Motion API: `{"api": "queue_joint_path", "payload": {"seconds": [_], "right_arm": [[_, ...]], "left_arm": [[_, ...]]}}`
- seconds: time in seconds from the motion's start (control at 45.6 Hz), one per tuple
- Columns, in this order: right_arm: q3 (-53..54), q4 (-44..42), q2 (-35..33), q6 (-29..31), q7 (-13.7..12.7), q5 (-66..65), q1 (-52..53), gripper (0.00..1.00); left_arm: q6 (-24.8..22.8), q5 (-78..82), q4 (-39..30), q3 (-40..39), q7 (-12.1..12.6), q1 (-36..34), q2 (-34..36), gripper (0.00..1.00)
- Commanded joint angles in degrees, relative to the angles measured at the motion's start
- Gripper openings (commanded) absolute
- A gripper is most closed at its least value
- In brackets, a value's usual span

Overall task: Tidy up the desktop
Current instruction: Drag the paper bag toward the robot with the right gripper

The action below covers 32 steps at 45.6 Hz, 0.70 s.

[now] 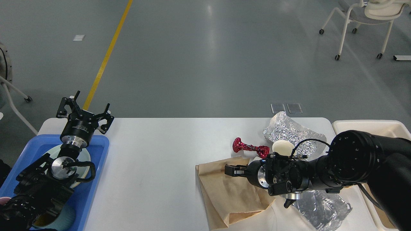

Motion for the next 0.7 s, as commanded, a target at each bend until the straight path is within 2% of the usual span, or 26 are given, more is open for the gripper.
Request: {"api": "queue_joint_path", "payload": {"seconds": [0.0, 0.131, 0.307, 0.526, 0.679], "right_arm": [[-2.80, 1.68, -1.01, 4.03, -0.03, -0.25, 1.46, 0.97], [-5.18, 3.27, -2.42, 9.40, -0.12, -0.25, 2.52, 1.00], [-5.27, 3.53, -2.68, 10.72, -0.12, -0.17, 3.13, 1.00], [-4.48, 8.19, -7.60, 15.90, 0.41, -0.25, 9.01, 1.00], [-4.83, 16.79, -11.21, 19.41, 0.58, -0.17, 18.49, 1.00]], "left_arm": [[0.00, 0.01, 0.00, -0.02, 0.03, 0.00, 0.00, 0.99], [0.00, 0.01, 0.00, -0.02, 0.03, 0.00, 0.00, 0.99], [0.00, 0.01, 0.00, -0.02, 0.03, 0.00, 0.00, 0.99], [0.00, 0.01, 0.00, -0.02, 0.03, 0.00, 0.00, 0.99], [0.00, 0.01, 0.00, -0.02, 0.03, 0.00, 0.00, 0.99]]}}
